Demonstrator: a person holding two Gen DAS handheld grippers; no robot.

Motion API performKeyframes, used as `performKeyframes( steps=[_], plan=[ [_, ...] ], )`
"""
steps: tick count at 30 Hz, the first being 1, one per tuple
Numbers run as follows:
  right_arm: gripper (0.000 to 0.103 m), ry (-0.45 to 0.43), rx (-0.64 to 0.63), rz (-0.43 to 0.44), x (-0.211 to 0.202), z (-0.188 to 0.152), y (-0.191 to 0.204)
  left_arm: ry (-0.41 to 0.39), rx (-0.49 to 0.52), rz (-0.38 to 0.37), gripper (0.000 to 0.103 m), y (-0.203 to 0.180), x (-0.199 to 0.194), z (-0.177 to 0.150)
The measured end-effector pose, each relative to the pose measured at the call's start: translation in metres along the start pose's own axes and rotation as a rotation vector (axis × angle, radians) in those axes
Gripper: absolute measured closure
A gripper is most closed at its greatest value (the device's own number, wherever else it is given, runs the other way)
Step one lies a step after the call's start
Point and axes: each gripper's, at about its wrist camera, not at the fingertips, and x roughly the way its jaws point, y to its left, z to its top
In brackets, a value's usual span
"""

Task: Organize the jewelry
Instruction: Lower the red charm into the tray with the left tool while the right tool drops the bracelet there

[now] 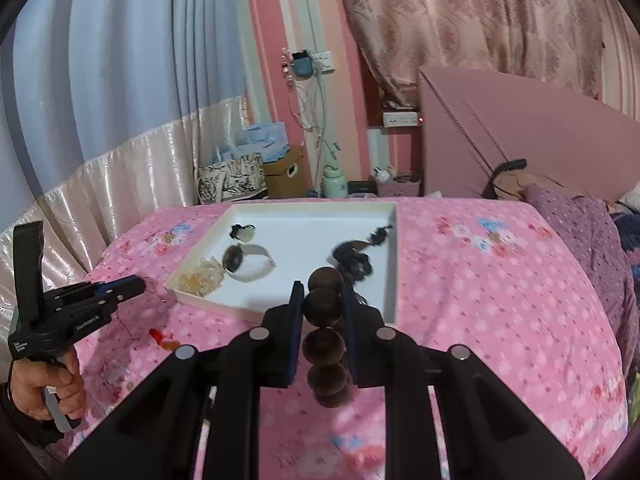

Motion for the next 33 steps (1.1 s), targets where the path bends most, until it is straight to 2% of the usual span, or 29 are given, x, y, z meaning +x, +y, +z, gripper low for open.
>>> performKeyframes(
  steps=[9,15,24,27,33],
  plan=[
    [0.085,0.019,-0.043,0.058,0.046,0.028,0.037,-0.002,0.03,0.035,0.093,-0.002,0.028,0.042],
    [0.085,0.043,-0.039,0.095,0.085,0.039,0.048,0.005,0.026,0.06,0.093,0.004,0.051,0.065],
    [0.085,0.095,0.008,0.172,0.125,0.033,0.052,0.055,-0.093,0.069,0.093,0.045,0.095,0.075],
    [0.085,0.106,0.02,0.203,0.135,0.032,0.054,0.066,-0.094,0.069,0.093,0.05,0.109,0.078],
    [0.084,0.162,0.032,0.151,0.167,0.022,0.044,0.124,-0.097,0.075,0.093,0.056,0.144,0.076]
  ],
)
